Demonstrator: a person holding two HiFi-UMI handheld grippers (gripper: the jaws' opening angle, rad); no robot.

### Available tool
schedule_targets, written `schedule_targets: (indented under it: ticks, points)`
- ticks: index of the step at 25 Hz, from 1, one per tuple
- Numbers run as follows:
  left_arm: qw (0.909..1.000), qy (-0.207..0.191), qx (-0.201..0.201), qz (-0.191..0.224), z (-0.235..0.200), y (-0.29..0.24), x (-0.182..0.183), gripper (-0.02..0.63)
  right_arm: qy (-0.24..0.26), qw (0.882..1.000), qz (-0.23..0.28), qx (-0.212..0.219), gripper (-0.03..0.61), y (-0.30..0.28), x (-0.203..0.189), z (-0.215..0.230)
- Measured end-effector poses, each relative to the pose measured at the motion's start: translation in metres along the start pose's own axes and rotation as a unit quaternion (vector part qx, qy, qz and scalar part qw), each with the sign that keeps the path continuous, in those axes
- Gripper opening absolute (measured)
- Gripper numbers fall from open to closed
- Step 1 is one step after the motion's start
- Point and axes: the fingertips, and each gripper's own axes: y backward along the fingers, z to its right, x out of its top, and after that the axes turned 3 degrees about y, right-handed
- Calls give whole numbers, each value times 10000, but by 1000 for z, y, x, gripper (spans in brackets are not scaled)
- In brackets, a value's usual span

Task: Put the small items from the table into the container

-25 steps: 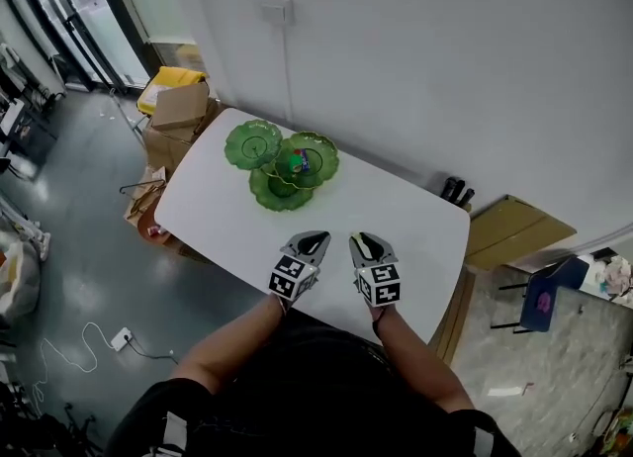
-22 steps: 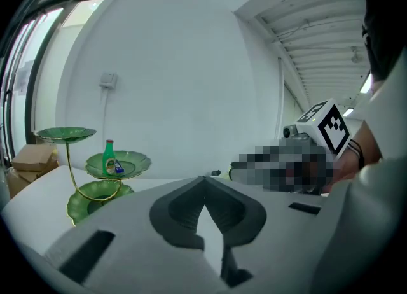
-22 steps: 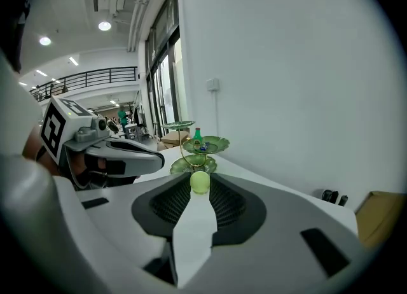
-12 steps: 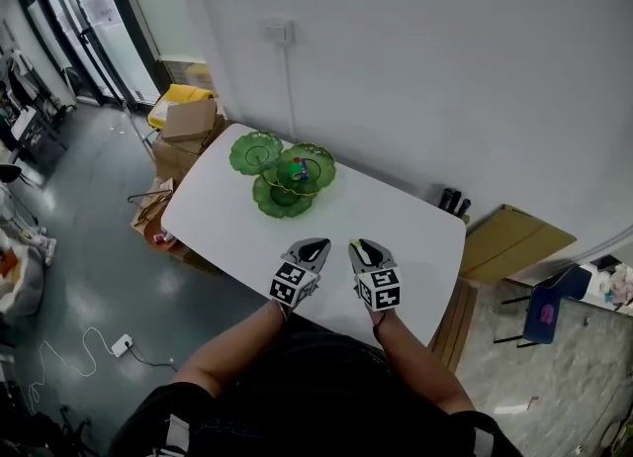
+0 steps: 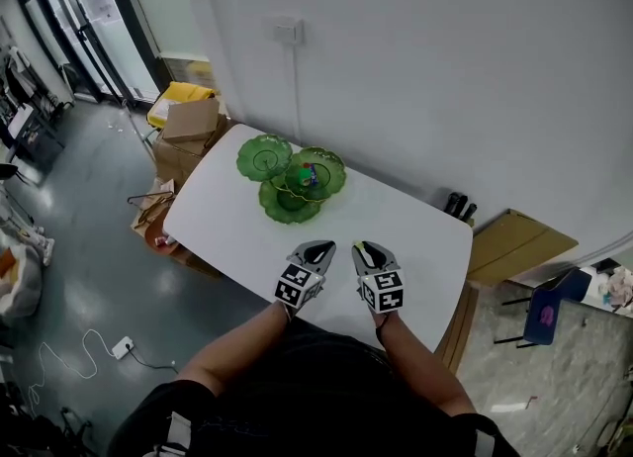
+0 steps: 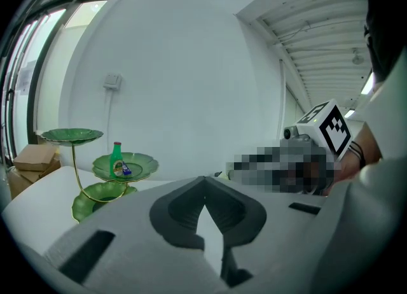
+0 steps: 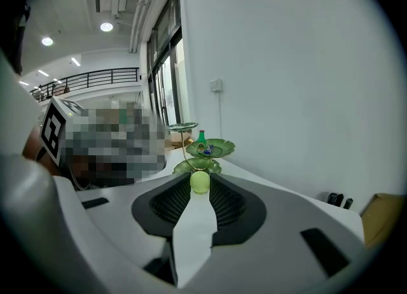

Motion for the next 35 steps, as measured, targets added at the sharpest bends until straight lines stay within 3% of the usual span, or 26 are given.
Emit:
schedule_targets:
  ticks: [8,16,23,35]
  points:
    - [10000,-6,-3,-5,-70,12,14,8,-20,9999,-43,128,100,-66,27,-31]
    - [9998,-3,-178,-134,-145,9,18,8,-114,9999,-39,-45,100,-140,59,-35]
    - [9978,-27,-617,-252,-178,-3,17,8,-214,9989,-140,-385,100,-195,76,-15]
    - [9932,153,-1049,-481,-202,-14,-3,8,-418,9953,-493,-721,101,-231,60,-7]
